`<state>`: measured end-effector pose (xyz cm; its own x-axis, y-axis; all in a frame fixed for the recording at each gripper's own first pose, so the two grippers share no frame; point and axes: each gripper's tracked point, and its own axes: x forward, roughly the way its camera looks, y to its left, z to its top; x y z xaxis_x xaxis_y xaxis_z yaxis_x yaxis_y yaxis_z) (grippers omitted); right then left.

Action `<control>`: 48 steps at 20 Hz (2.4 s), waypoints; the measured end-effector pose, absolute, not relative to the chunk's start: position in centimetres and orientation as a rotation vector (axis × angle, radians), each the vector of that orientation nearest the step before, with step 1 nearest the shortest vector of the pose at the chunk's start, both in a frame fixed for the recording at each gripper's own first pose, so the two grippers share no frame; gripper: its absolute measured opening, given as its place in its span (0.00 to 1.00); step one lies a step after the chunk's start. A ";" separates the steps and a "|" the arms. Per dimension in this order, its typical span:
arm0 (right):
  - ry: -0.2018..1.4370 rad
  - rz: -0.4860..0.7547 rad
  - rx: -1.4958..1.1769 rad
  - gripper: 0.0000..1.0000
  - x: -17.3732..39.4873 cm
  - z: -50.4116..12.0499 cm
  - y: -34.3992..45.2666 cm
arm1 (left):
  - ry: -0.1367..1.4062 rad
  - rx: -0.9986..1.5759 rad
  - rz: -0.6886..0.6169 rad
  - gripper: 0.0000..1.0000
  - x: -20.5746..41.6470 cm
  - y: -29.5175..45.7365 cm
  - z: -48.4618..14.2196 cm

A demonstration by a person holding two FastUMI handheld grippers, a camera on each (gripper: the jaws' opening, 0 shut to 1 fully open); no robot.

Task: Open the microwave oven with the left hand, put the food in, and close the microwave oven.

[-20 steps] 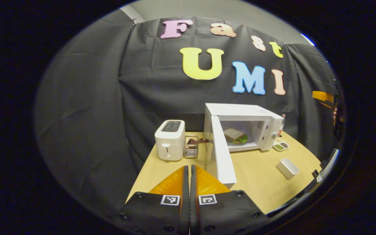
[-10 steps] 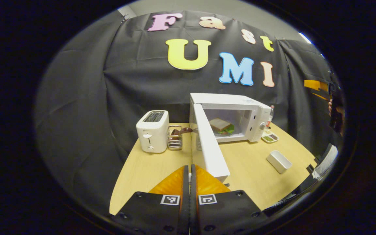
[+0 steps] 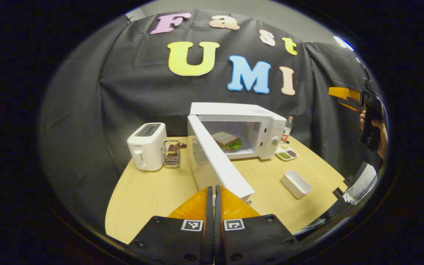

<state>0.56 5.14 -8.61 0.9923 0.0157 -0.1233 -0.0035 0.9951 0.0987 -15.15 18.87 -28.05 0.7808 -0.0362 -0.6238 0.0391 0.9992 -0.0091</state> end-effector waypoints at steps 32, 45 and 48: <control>0.094 0.057 0.033 0.97 4.3 -8.3 -7.2 | 0.658 -0.059 -0.125 0.09 -2.0 0.7 -31.0; 0.109 0.039 0.027 0.97 6.1 -9.6 -10.8 | 0.668 -0.061 -0.153 0.07 3.6 -2.9 -32.9; 0.112 0.030 0.035 0.97 6.4 -10.0 -11.7 | 0.669 -0.070 -0.149 0.07 4.6 -3.3 -33.2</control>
<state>6.45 -11.71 -9.97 0.9932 0.0320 -0.1116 -0.0281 0.9989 0.0362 4.61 -3.29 -33.22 0.7740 -0.1602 -0.6126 0.1152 0.9869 -0.1125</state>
